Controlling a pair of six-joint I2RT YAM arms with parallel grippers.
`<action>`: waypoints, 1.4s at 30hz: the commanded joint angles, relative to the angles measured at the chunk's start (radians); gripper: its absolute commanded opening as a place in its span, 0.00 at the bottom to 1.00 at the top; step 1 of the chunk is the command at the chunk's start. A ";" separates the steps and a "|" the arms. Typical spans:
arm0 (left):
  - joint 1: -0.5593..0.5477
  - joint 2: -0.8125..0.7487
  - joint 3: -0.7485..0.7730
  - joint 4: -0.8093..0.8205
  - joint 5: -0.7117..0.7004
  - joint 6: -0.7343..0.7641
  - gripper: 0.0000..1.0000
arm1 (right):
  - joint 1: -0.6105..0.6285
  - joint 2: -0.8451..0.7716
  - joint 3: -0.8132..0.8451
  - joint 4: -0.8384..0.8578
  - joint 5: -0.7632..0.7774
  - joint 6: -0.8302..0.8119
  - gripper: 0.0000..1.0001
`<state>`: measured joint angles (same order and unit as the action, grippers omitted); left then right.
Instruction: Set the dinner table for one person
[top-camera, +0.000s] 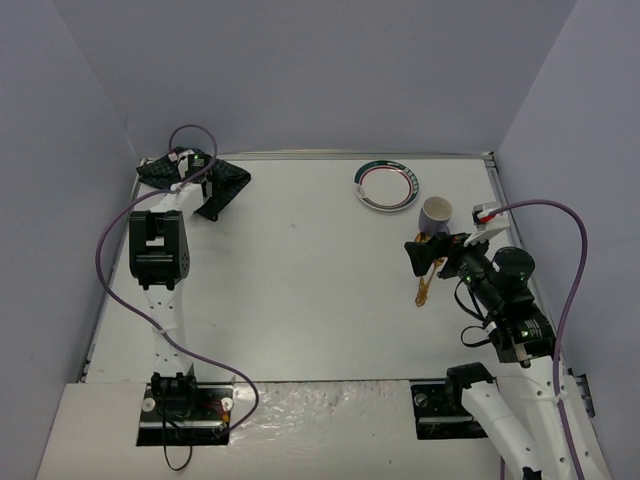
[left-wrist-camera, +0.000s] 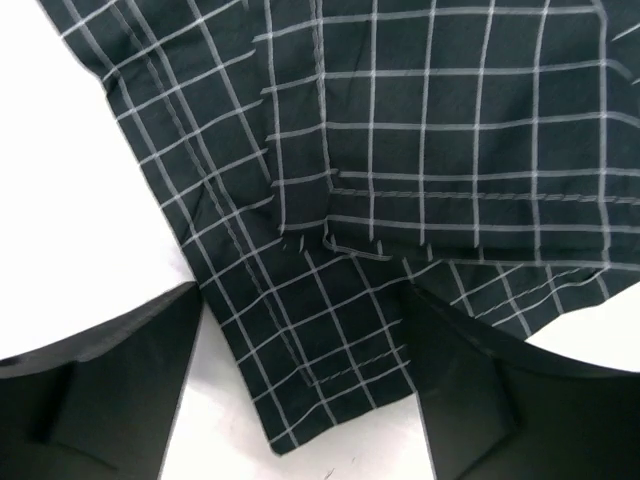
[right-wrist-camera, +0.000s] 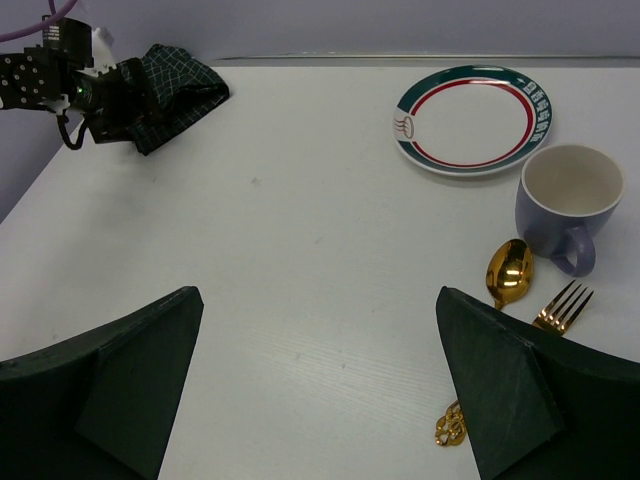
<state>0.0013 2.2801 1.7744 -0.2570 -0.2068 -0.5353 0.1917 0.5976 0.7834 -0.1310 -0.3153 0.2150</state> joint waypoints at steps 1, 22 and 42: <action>0.031 0.031 0.088 -0.090 0.056 -0.049 0.63 | 0.008 -0.008 0.013 0.082 -0.024 0.004 1.00; -0.168 -0.305 0.587 -0.686 0.164 0.262 0.00 | 0.010 0.026 0.080 0.082 -0.099 0.036 1.00; -0.544 -1.265 -0.983 -0.295 0.111 -0.150 0.00 | 0.433 0.408 0.003 0.131 0.255 0.118 1.00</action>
<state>-0.5263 1.1485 0.8388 -0.6346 -0.0742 -0.5529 0.4923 0.8953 0.8112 -0.1006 -0.2819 0.2937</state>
